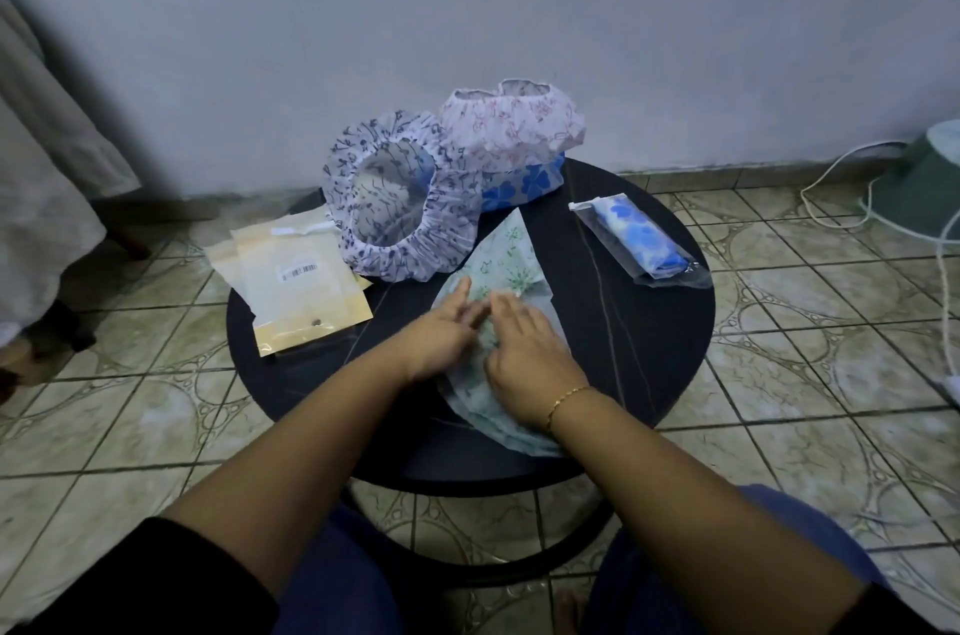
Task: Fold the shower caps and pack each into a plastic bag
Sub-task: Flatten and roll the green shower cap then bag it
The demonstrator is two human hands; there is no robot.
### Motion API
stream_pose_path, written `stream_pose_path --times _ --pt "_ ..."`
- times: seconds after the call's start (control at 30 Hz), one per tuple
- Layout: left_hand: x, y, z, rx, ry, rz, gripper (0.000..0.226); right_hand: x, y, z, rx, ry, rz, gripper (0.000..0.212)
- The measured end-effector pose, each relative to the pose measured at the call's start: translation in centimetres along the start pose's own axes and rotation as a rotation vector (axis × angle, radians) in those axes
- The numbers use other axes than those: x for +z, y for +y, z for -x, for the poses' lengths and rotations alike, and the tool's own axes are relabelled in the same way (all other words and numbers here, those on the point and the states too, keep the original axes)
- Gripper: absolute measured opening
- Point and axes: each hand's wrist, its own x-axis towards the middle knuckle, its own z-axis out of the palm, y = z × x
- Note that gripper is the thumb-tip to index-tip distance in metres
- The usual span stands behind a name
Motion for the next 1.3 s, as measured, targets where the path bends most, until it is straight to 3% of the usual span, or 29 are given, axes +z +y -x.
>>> stream_pose_path --times 0.1,0.17,0.27,0.43,0.57,0.73,0.83,0.9,1.0,1.17,1.3 --pt "-1.2 0.6 -0.8 0.018 0.175 0.141 0.061 -0.3 -0.5 -0.2 0.004 -0.016 0.179 0.063" --pt "-1.6 1.6 -1.2 0.016 0.210 0.094 0.053 -0.7 -0.7 -0.4 -0.013 0.055 0.243 0.062" --pt "-2.1 3.5 -2.2 0.008 0.252 -0.138 0.046 -0.9 -0.7 -1.0 -0.051 0.068 0.262 0.072" --pt "-1.8 5.7 -4.6 0.061 0.284 -0.738 0.036 -0.5 -0.1 -1.8 -0.044 -0.067 0.264 0.083" --pt "-1.3 7.6 -7.0 0.128 0.407 -0.688 0.050 -0.3 0.1 -1.9 -0.044 -0.089 0.270 0.080" --pt "-0.6 10.9 -9.6 -0.192 0.192 -0.723 0.092 0.0 0.1 -1.9 -0.059 -0.064 0.269 0.076" --pt "-1.1 12.1 -11.4 -0.398 0.036 -0.679 0.096 0.1 0.2 -1.7 -0.072 -0.053 0.267 0.074" --pt "-1.8 12.5 -12.3 -0.475 -0.054 -0.679 0.084 0.1 0.3 -1.5 -0.088 -0.049 0.260 0.072" --pt "-2.5 12.6 -13.4 -0.412 -0.063 -0.721 0.057 0.1 0.5 -1.4 -0.101 -0.030 0.238 0.070" --pt "-2.6 10.8 -14.7 -0.405 -0.027 -0.642 0.059 0.6 0.5 -1.5 -0.108 0.007 0.214 0.079" --pt "-1.9 9.4 -14.6 -0.238 0.019 -0.734 0.042 0.8 0.9 -1.7 -0.111 -0.009 0.218 0.083"
